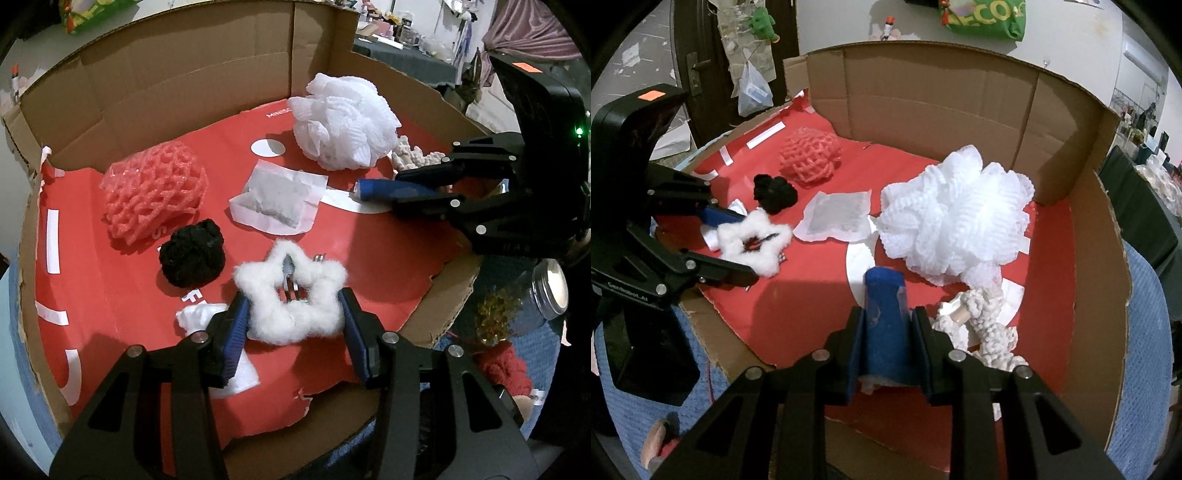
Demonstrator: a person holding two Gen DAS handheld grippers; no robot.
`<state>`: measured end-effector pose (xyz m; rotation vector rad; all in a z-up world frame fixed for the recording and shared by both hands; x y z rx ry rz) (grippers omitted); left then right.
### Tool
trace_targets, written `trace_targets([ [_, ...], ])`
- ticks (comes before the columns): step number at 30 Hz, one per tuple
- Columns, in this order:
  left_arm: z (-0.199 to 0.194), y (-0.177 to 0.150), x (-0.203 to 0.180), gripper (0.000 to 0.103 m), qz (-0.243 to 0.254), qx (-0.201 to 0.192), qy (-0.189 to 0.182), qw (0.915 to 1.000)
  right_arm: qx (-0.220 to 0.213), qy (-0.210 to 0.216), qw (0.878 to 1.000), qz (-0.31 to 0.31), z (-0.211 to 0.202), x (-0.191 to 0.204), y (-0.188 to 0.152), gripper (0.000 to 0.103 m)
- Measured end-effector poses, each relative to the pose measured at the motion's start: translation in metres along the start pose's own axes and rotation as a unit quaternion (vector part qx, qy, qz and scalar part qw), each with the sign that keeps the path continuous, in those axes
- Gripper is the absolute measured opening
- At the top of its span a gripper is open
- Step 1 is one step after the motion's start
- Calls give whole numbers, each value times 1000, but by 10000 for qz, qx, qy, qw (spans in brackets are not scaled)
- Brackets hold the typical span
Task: Organize soft objects
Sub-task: 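Lower both tools into the box and open them to release the items, then withdraw both tools from the box back toward the table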
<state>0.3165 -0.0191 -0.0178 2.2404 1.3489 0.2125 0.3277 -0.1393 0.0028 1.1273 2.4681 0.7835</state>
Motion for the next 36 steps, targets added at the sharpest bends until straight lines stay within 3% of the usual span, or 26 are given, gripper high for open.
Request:
trace_targets([
  [3,1,0,-2,50,41,-10,15,10000,1,30,10000,24,0,-1,0,33],
  [5,1,0,-3,52,46,-19,2,10000,-5,14,10000,43,-1,-1,-1,41],
  [11,-2,0,-2,65,-47,-76,-18,10000,-60,63,9999,119,-5,-3,0,45],
  [17,-16,3,-3,66,-92,-255,-107,9996,-238,77,9994,246,-21,-5,5,53],
  [19,-22,3,-5,70,-120,-328,-102,9993,-315,53,9991,280,-29,-6,7,58],
  [26,-61,-1,-14,82,-179,-801,34,9966,-752,-71,9961,452,-73,-2,10,82],
  [30,-91,-8,-27,91,-246,-1158,48,9930,-997,-139,9934,549,-100,4,9,91],
  [36,-133,-22,-44,97,-362,-1673,75,9852,-1362,-377,9882,584,-142,23,1,101],
])
Point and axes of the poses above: each gripper's, at about its wrist camera, not at the fingertips, and z roughly the way its jaws point, x to its left, y to its top, the point moved 7 cm from there along z, roughly the way its jaws point, and after that the axes turned 6 degrees about -z, right-handed, at the moved point
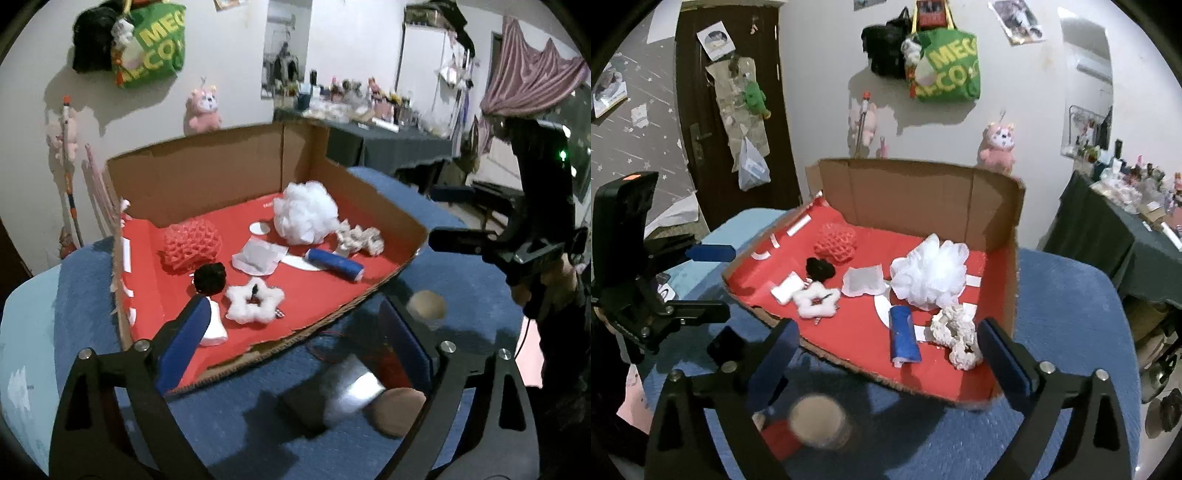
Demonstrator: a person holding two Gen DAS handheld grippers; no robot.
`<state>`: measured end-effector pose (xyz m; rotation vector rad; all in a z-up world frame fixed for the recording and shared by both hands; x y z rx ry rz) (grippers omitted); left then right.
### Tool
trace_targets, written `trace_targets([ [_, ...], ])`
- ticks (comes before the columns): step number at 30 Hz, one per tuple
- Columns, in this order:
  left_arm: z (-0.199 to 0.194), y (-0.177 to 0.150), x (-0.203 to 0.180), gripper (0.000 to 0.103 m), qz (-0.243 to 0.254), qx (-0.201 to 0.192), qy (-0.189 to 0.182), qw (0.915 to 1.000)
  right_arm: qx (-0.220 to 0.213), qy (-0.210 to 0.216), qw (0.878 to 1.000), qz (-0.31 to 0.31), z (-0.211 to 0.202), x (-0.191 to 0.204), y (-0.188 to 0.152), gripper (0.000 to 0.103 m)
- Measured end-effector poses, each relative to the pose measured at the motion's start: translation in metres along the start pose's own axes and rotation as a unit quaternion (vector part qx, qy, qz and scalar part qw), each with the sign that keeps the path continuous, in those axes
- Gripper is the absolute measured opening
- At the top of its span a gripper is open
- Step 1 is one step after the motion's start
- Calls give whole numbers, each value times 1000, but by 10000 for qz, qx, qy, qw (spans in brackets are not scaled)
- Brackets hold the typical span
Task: Organize soft objects
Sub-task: 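Withdraw both tools from the box back toward the table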
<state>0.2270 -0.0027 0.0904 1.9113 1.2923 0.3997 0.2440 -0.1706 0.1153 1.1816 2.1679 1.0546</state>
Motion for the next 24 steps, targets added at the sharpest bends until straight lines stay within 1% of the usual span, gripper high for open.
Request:
trace_targets([
  [1,-5,1,-3,97,-32,-65,15,10000,-52,-40,10000,13,-7,2,-1,103],
  [6,-33,-6,-18,97,-128,-398,-1,9991,-284,-171,9994,4,-39,17,-8,103],
  [13,-66,-24,-40,98,-229,-781,150,9966,-616,-497,9969,-28,-81,43,-25,103],
  [15,-74,-31,-47,101,-244,-891,184,9956,-690,-530,9962,-13,-90,49,-31,103],
  [19,-86,-48,-58,101,-329,-1067,216,9935,-811,-645,9946,44,-107,63,-50,103],
  [24,-94,-66,-70,101,-382,-1203,307,9915,-862,-813,9929,66,-114,76,-69,103],
])
Point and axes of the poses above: each gripper's, at about its wrist camera, not at the fingertips, and z roughly the way its jaws point, x to its left, y to its top, the point moved 7 cm from there along z, roughly the way its jaws point, and after that the axes turned 6 degrees about -z, right-handed, at the moved point
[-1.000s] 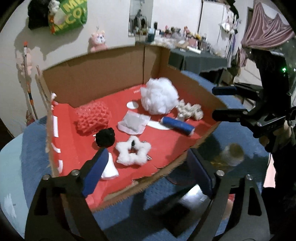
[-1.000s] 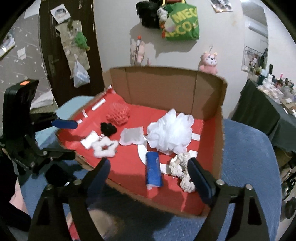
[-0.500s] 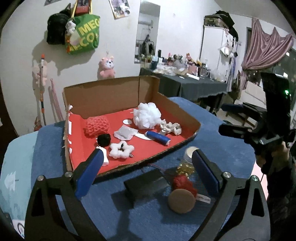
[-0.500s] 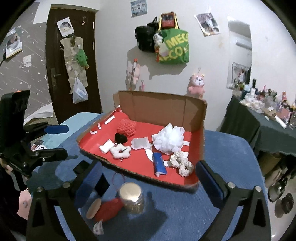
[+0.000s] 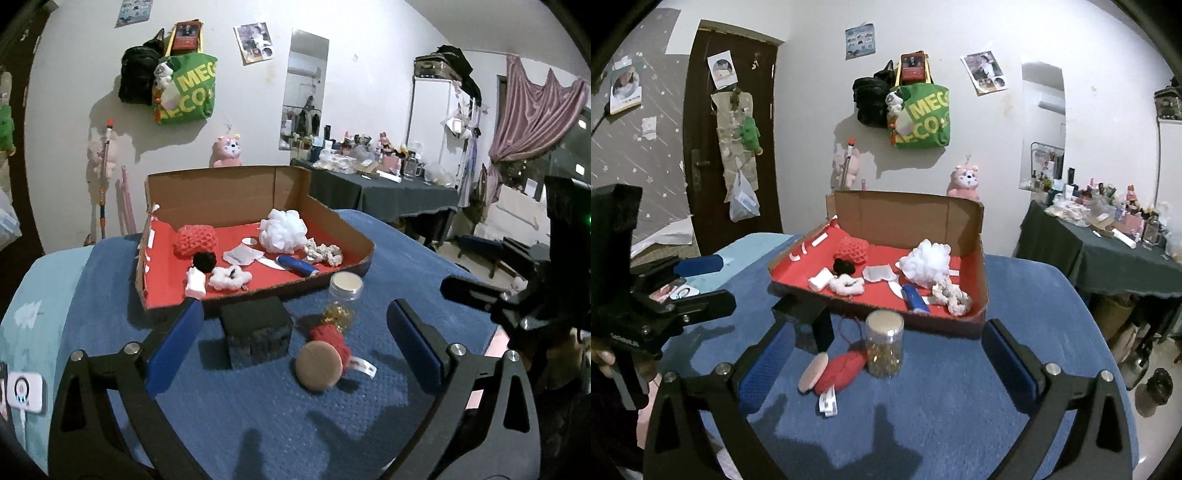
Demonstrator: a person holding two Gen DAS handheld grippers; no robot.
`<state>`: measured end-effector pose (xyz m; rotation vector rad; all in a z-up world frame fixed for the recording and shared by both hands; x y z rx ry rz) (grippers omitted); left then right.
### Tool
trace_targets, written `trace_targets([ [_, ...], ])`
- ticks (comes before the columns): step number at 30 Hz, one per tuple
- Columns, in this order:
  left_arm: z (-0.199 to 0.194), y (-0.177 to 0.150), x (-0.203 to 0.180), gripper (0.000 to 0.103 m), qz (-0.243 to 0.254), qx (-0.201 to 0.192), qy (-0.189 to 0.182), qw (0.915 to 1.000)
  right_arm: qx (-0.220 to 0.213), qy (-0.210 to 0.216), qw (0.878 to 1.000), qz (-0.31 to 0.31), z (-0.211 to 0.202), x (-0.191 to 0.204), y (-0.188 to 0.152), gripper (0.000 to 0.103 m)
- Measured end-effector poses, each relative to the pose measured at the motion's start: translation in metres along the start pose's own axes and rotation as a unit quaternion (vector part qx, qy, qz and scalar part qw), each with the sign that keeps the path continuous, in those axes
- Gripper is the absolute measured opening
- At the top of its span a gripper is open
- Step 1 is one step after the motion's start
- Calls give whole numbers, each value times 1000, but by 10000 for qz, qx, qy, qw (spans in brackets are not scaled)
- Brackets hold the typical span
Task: Organize soft objects
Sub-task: 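Withdraw both tools from the box back toward the table, then grasp the beige round puff with the left tool while the right tool grasps the red knitted pouch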
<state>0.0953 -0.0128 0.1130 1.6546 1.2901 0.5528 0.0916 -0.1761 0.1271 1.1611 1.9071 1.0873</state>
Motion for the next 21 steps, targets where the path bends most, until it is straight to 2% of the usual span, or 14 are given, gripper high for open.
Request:
trace_targets([
  [5,-8,-17,-3,101,-25,-192,348,9992,12,-180,9998,-21,-2,11,-21,103],
  [9,-5,-36,0,101,-158,-171,461,9987,59,-217,9997,55,2,18,-39,103],
  [13,4,-54,5,101,-173,-6,597,9981,263,-157,9995,110,13,23,-59,103],
  [21,25,-85,14,101,-362,452,545,9968,586,10,9980,216,33,24,-82,103],
])
Point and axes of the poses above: each gripper's, at about its wrist camera, not at the fingertips, and z roughly the way its jaws point, x to its left, y to its top, the point moved 7 cm from there along z, roughly the way its jaws point, and after that the axes turned 6 degrees about -z, right-handed, at the moved point
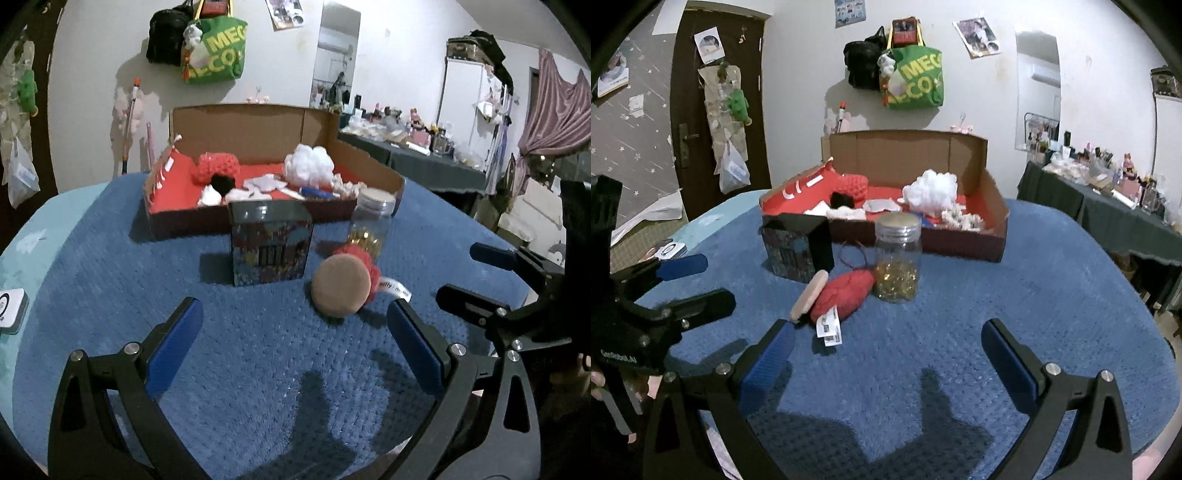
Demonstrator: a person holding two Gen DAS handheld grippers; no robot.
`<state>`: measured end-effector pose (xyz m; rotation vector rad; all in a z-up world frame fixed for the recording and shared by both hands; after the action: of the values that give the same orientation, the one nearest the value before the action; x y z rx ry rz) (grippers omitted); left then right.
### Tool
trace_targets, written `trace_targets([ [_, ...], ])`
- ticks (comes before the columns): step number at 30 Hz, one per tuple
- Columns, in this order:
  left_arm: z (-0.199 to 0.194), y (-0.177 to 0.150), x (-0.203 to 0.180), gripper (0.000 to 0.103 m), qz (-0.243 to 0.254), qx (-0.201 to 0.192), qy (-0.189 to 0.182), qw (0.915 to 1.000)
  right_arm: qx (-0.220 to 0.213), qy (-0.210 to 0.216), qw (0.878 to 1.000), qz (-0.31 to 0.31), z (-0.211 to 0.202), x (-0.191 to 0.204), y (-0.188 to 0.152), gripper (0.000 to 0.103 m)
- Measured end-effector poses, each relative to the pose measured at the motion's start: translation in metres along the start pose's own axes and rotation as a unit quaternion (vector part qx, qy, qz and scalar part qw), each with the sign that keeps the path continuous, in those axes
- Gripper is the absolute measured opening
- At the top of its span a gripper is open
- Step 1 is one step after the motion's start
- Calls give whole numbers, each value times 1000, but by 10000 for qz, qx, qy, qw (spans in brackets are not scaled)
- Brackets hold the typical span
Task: Organize soft objects
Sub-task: 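Grasp the beige round puff with the left tool while the right tool grasps the red knitted pouch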
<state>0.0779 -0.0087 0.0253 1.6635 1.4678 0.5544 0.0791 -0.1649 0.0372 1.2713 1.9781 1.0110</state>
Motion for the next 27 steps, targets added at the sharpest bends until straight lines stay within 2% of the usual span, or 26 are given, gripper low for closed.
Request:
trace_targets([
  [6,11,-4,1,101,-10,180,-83,9998,102,280,9993,242,12,-6,0,103],
  [10,19,-3,3,101,-24,289,-117,9995,220,723,9961,462,25,-6,1,102],
  [12,21,-2,4,101,-30,338,-132,9993,320,1047,9921,617,34,-5,4,93],
  [14,23,-1,6,101,-37,358,-123,9993,454,1317,9873,758,45,-3,6,75],
  [15,24,0,7,101,-40,364,-121,9993,535,1430,9850,807,51,-2,7,71],
  [17,24,1,10,101,-47,385,-121,9992,669,1591,9808,903,61,1,6,53],
  [21,25,1,13,101,-15,416,-111,9991,685,1955,9730,1018,66,7,6,31],
  [22,25,1,13,101,-8,429,-105,9990,681,2092,9696,1072,65,9,6,16],
  [27,27,-2,11,101,14,467,-135,9988,591,2262,9666,1051,54,10,7,12],
])
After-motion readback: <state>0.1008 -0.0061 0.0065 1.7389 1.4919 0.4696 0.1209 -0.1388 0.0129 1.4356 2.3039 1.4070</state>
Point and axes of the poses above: each gripper's, at about its wrist camera, not at the fingertips, and z roughly the way its jaws point, x to its left, y to its top, the point moved 7 cm from there along z, roughly the way its jaws point, and after that the axes turned 6 degrees about -z, right-handed, at the moved point
